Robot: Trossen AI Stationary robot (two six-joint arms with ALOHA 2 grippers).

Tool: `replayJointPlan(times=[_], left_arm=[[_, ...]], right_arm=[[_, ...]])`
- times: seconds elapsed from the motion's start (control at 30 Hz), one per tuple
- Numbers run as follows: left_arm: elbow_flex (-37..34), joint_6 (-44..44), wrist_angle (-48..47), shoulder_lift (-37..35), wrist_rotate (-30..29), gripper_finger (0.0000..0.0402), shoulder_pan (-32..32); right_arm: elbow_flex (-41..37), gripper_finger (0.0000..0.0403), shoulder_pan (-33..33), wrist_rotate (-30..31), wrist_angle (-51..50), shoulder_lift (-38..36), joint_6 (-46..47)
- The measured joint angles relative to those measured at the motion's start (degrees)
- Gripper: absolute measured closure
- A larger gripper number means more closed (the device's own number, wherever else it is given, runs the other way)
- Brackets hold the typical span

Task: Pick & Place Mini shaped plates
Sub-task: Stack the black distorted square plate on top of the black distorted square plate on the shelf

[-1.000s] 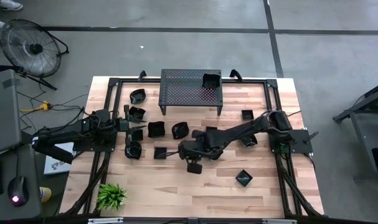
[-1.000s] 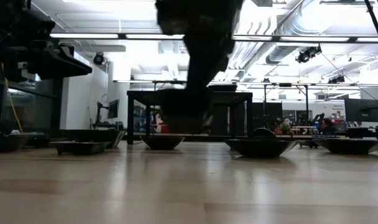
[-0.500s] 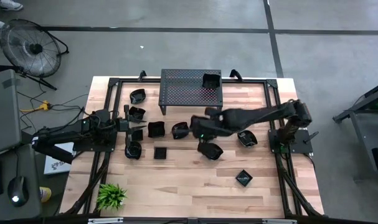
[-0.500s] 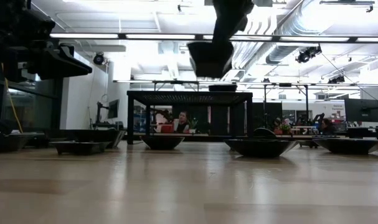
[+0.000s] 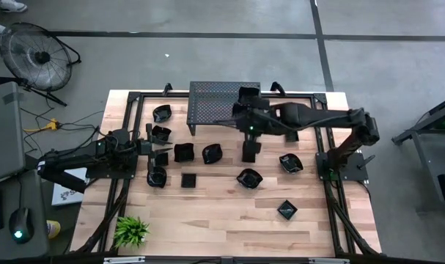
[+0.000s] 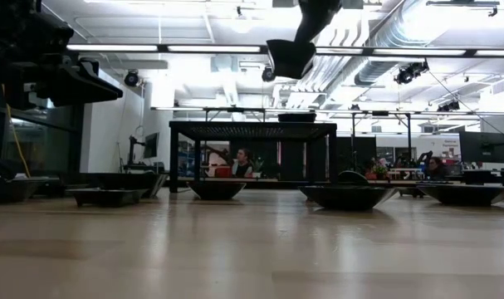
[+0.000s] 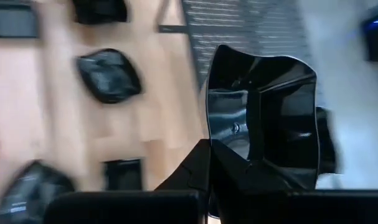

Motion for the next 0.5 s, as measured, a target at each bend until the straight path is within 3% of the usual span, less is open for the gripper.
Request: replayJointPlan(times=[0.17,0.5], left_arm=[[0.0,0.0,0.0,-0.01,0.0,0.0321,0.0],[0.01,0.0,0.0,-0.02,0.0,0.0321,-0.01]], right_arm=[[0.0,0.0401,-3.42,2.85,0.0,-0.01,-5.52],[0.0,0.0399,-9.98,3.02,0.05,-0.01,-11.23]])
